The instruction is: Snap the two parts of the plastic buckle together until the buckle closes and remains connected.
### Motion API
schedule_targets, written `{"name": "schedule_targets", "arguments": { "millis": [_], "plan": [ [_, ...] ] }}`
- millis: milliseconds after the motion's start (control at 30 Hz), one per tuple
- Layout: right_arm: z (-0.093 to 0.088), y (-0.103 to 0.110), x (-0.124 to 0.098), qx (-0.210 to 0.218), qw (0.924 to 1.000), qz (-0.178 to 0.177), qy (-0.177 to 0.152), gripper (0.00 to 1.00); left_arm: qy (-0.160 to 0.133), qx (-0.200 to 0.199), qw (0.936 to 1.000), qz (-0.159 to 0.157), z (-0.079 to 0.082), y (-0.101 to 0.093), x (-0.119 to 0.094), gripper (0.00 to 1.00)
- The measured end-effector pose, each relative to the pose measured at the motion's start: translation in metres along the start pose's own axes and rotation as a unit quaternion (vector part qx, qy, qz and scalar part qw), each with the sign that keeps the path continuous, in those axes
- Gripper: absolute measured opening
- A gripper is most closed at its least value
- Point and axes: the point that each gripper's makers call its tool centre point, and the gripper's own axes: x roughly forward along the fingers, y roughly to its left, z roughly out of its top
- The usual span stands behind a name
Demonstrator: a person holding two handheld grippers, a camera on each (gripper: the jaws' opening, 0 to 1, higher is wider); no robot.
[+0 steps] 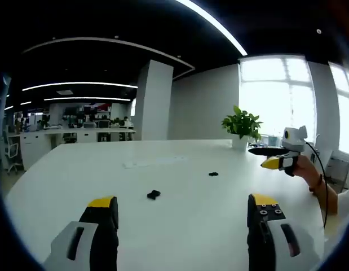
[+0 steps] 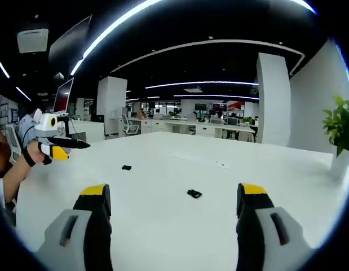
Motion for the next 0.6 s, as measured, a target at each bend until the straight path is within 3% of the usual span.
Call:
{"name": "schedule_targets", "arguments": {
  "millis": [167, 600],
  "plan": [
    [-0.004, -0.013, -0.002, -0.014, 0.9996, -0.021, 0.015, 0.92, 0.0, -0.001, 1.0, 0.001, -0.001, -0.002, -0.001, 0.96],
    [-0.006, -0.01, -0.003, -0.017, 0.9995, -0.018, 0.018, 0.92, 0.001, 0.002, 1.0, 0.0, -0.002, -0.003, 0.0, 0.96]
  ]
}}
